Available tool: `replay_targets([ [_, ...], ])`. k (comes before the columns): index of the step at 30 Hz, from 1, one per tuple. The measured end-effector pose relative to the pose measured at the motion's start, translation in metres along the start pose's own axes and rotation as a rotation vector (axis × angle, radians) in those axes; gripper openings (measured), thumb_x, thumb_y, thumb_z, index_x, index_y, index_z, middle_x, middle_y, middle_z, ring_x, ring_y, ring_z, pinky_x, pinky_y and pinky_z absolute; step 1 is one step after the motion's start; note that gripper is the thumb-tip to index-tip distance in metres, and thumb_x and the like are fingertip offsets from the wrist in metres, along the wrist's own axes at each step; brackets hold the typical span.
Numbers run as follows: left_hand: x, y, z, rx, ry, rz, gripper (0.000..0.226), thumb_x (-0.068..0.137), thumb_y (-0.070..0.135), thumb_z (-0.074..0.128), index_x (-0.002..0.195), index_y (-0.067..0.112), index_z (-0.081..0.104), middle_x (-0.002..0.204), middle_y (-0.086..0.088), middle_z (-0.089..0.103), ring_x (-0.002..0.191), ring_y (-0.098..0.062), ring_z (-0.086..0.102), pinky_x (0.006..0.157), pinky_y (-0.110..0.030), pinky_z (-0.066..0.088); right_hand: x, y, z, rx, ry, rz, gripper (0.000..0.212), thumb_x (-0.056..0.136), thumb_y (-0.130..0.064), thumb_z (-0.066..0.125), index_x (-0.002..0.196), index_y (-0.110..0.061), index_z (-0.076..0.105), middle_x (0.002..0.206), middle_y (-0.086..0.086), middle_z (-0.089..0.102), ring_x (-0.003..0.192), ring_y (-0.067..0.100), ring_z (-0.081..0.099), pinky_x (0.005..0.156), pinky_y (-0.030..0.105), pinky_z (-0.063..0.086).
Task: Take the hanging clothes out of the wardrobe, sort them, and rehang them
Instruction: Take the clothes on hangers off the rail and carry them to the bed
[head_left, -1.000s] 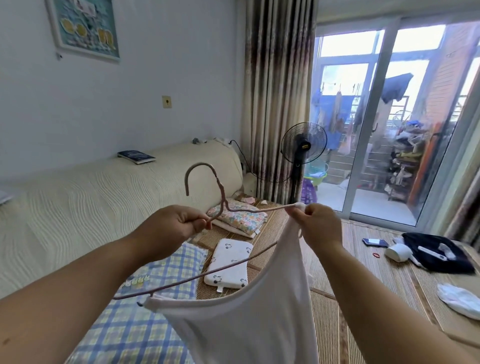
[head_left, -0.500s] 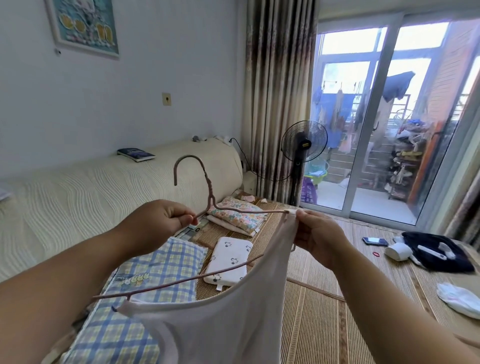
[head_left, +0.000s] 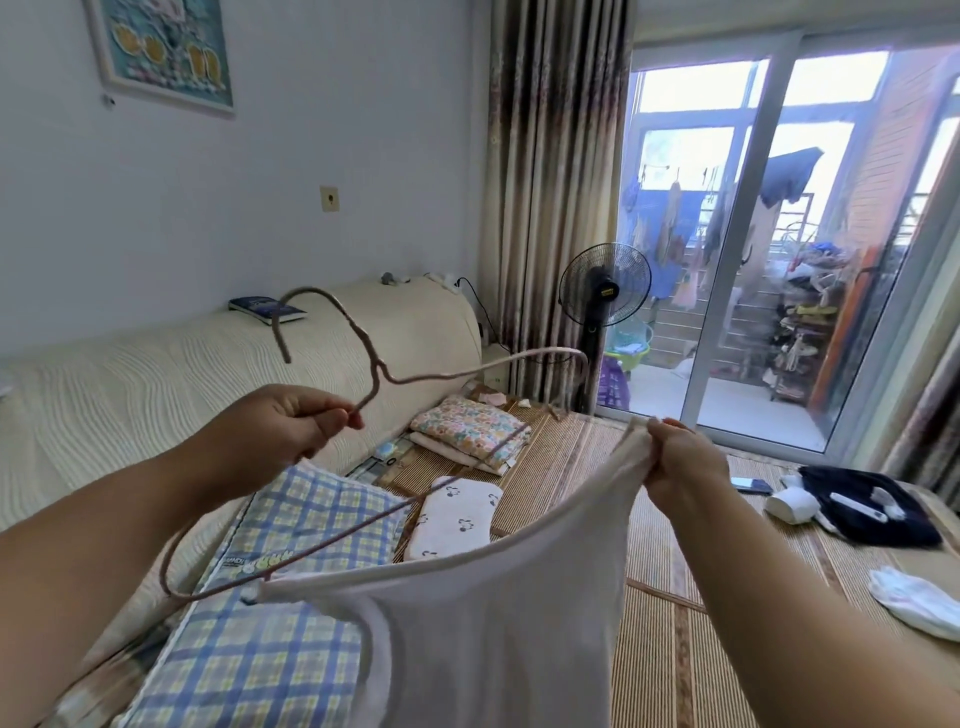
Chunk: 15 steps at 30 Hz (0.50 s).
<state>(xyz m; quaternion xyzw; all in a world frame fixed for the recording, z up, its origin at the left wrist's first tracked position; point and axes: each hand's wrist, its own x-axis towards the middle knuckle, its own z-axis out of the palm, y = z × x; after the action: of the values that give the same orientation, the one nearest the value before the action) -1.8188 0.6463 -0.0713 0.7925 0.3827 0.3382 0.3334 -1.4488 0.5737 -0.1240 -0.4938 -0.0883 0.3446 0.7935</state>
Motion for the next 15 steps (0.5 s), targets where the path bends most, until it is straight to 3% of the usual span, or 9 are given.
replay_targets([
  [1, 0.000, 0.001, -0.001, -0.034, 0.000, -0.001, 0.025, 0.093, 0.020, 0.055, 0.086, 0.034, 0.074, 0.047, 0.006, 0.045, 0.043, -0.002, 0.035, 0.042, -0.017, 0.030, -0.002, 0.002, 0.000, -0.022, -0.069, 0.035, 0.007, 0.091, -0.003, 0.056, 0.089, -0.008, 0.059, 0.081, 0.009, 0.058, 0.076, 0.020, 0.058, 0.064, 0.030, 0.049],
  [4, -0.001, 0.006, -0.002, -0.085, -0.037, 0.004, 0.026, 0.093, 0.018, 0.053, 0.084, 0.029, 0.074, 0.047, 0.006, 0.044, 0.042, -0.002, 0.035, 0.039, -0.012, 0.029, -0.009, 0.005, 0.003, -0.078, -0.306, 0.134, 0.022, 0.095, -0.006, 0.050, 0.116, -0.011, 0.054, 0.089, 0.011, 0.059, 0.075, 0.019, 0.058, 0.057, 0.029, 0.052],
  [8, -0.002, 0.013, 0.002, -0.076, -0.093, 0.000, 0.028, 0.093, 0.014, 0.053, 0.083, 0.027, 0.075, 0.047, 0.005, 0.045, 0.042, -0.002, 0.035, 0.039, -0.012, 0.029, -0.016, 0.001, 0.011, 0.053, -0.419, 0.174, 0.040, 0.095, -0.003, 0.047, 0.134, -0.009, 0.044, 0.105, 0.017, 0.060, 0.082, 0.024, 0.062, 0.053, 0.027, 0.055],
  [12, -0.003, 0.014, -0.001, -0.091, -0.128, -0.033, 0.026, 0.093, 0.016, 0.053, 0.085, 0.026, 0.075, 0.048, 0.005, 0.043, 0.045, -0.007, 0.033, 0.039, -0.017, 0.027, -0.025, -0.004, 0.017, -0.012, -0.480, 0.183, 0.036, 0.095, -0.001, 0.045, 0.130, -0.011, 0.050, 0.097, 0.014, 0.067, 0.077, 0.022, 0.068, 0.055, 0.028, 0.056],
  [15, -0.004, 0.015, -0.002, -0.064, -0.104, -0.019, 0.025, 0.093, 0.018, 0.053, 0.085, 0.029, 0.075, 0.048, 0.005, 0.044, 0.045, -0.005, 0.034, 0.039, -0.015, 0.029, -0.034, -0.003, 0.019, -0.089, -0.534, 0.218, 0.025, 0.094, 0.000, 0.047, 0.114, -0.010, 0.060, 0.085, 0.010, 0.071, 0.066, 0.016, 0.069, 0.053, 0.025, 0.055],
])
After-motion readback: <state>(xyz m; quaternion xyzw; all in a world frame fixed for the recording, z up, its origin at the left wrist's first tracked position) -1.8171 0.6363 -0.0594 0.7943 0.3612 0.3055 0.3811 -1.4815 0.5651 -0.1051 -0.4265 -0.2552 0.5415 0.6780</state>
